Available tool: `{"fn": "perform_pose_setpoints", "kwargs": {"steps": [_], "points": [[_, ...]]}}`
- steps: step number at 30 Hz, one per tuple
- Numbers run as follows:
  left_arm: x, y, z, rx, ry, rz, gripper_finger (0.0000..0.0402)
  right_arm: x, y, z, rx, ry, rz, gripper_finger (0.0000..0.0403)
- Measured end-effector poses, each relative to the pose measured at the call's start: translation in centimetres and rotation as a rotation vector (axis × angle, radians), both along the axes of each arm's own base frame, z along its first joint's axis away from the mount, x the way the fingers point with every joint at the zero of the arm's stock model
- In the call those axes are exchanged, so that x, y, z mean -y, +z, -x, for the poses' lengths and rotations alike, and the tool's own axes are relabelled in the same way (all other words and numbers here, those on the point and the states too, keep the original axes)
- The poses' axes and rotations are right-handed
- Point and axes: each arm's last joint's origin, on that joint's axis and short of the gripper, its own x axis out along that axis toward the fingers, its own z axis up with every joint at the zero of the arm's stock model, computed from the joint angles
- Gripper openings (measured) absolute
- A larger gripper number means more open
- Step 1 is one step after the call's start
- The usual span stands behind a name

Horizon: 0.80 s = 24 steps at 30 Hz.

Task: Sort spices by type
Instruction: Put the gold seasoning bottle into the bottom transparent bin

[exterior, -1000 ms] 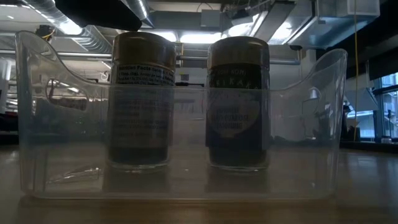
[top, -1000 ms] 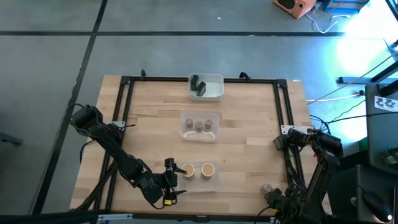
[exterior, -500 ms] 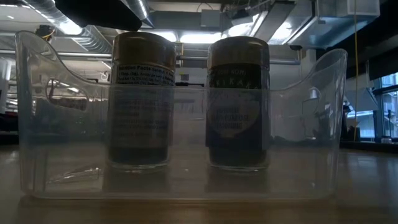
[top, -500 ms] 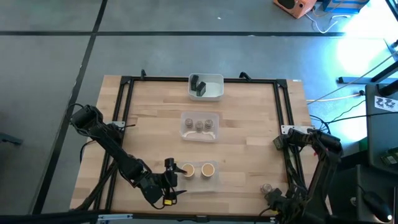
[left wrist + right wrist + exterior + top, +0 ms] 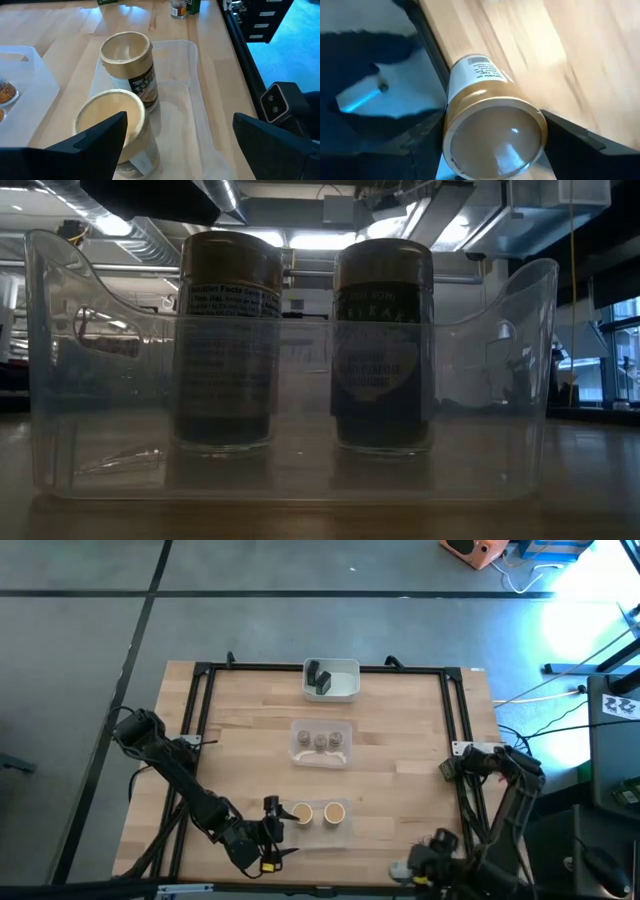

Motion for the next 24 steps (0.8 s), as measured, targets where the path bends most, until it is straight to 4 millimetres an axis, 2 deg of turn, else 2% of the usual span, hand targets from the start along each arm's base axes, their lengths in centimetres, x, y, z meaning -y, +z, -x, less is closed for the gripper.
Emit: {"fn": "perform_pose_setpoints", "kwargs": {"steps": [11,18,24], "points": [[0.5,-0.1,0.5,-0.006,0.012,0.053,0.0345,1.8,1.0,-6.6,0.319,0.185,0.064,0.0285],[1.3,1.4,2.8,-0.001,-0.020,0.077,0.0345,3.8,1.5,-10.0,0.411,0.276,0.095,0.0286],[1.1,1.4,4.7,-0.041,0.046,0.038,0.0345,5.5,1.9,-12.4,0.462,0.345,0.113,0.0285]]}}
